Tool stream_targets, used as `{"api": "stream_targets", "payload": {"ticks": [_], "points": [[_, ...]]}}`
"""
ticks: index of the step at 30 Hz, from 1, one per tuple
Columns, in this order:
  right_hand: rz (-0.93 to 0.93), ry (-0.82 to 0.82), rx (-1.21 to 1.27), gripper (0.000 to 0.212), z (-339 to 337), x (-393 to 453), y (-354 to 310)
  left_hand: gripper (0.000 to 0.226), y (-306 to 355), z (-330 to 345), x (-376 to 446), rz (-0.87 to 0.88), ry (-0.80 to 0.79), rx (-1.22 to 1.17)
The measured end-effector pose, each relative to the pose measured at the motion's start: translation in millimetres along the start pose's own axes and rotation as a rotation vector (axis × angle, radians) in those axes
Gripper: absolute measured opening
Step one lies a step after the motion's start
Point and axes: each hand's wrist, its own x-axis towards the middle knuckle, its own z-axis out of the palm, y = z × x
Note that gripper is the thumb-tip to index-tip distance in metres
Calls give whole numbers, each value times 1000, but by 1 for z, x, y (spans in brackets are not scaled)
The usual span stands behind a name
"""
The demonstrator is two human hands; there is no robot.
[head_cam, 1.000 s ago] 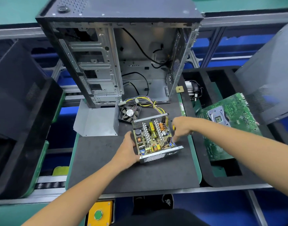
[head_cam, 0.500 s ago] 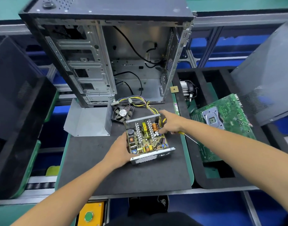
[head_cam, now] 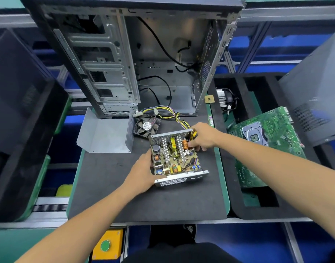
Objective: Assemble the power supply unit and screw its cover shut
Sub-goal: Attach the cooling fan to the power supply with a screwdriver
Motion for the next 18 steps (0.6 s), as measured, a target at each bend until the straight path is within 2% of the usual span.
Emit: {"api": "stream_targets", "payload": {"ticks": [4,8,10,12,15,16,18], "points": [[-23,-11,4,21,-2,-3,-1,62,-4,-1,1,-10,-24,2],[27,-97,-80,42,-15,-14,-6,56,-4,-3,2,23,-18,-42],[90,15,-201,30,-27,-24,-12,56,-5,-4,1,48,-29,-103],[89,188,-292,20,-43,-37,-22,64,-10,-8,1,31,-74,-157],[-39,344,-194,18,-68,-61,-54,88,-21,-15,1,-69,-168,-291],[-104,394,-124,17,-74,-70,-68,85,-23,-16,0,-81,-184,-305],[-242,485,-8,15,-79,-84,-99,67,-26,-18,0,-75,-188,-308]]}}
